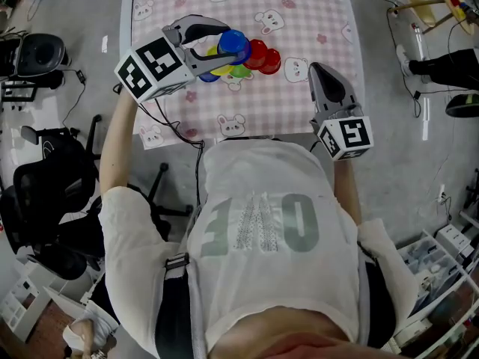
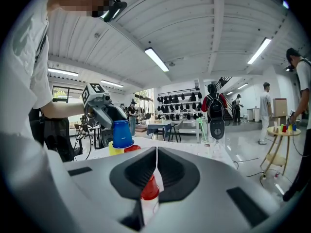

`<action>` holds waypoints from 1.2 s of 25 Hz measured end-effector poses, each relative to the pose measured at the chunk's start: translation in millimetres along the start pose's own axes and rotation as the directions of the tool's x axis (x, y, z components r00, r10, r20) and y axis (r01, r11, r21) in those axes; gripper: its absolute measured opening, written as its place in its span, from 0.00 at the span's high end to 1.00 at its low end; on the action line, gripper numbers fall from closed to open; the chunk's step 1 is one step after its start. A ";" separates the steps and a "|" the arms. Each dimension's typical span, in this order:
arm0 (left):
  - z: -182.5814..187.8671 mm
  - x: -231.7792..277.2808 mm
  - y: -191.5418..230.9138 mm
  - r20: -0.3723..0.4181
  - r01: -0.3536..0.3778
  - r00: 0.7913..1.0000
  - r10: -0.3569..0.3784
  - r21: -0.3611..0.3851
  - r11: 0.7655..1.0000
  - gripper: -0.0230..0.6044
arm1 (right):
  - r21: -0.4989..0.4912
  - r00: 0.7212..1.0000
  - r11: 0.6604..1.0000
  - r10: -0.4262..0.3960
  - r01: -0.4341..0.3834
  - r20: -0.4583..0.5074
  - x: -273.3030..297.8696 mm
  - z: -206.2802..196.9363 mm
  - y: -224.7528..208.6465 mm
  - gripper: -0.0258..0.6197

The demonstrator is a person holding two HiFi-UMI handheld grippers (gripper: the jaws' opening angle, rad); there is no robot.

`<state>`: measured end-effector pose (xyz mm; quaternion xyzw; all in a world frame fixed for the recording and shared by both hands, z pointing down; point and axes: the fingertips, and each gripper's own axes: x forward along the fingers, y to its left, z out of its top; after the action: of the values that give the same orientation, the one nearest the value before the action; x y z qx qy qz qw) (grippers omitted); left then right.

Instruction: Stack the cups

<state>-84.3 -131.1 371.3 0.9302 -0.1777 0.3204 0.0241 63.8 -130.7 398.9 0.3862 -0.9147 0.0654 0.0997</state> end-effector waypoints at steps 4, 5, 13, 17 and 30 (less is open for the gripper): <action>1.5 0.5 -3.4 0.015 0.024 1.000 -0.024 -0.016 1.000 0.60 | -0.002 1.000 1.000 0.003 -0.003 -0.003 3.0 -0.3 -0.5 0.91; 3.5 -0.4 -3.8 0.026 0.026 0.999 -0.025 -0.019 0.999 0.59 | -0.009 1.000 1.000 0.007 -0.007 -0.002 4.2 0.3 -0.3 0.91; 53.1 -47.4 26.5 0.202 -0.142 0.969 0.142 -0.014 0.990 0.57 | -0.049 0.998 0.999 0.026 -0.024 0.055 17.5 26.7 0.5 0.91; 90.0 -89.7 49.0 0.341 -0.317 0.888 0.308 -0.030 0.948 0.58 | -0.084 0.995 0.996 0.020 -0.012 0.099 32.2 46.9 -2.4 0.91; 99.0 -182.6 22.6 0.489 -0.782 0.326 0.809 -0.341 0.521 0.88 | -0.127 0.966 0.988 -0.050 0.084 0.254 49.3 111.0 -8.0 0.91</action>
<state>-167.5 -110.4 180.8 0.7701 -0.6137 -0.0226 -0.1727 21.3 -192.3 302.9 0.4143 -0.9087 -0.0500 0.0121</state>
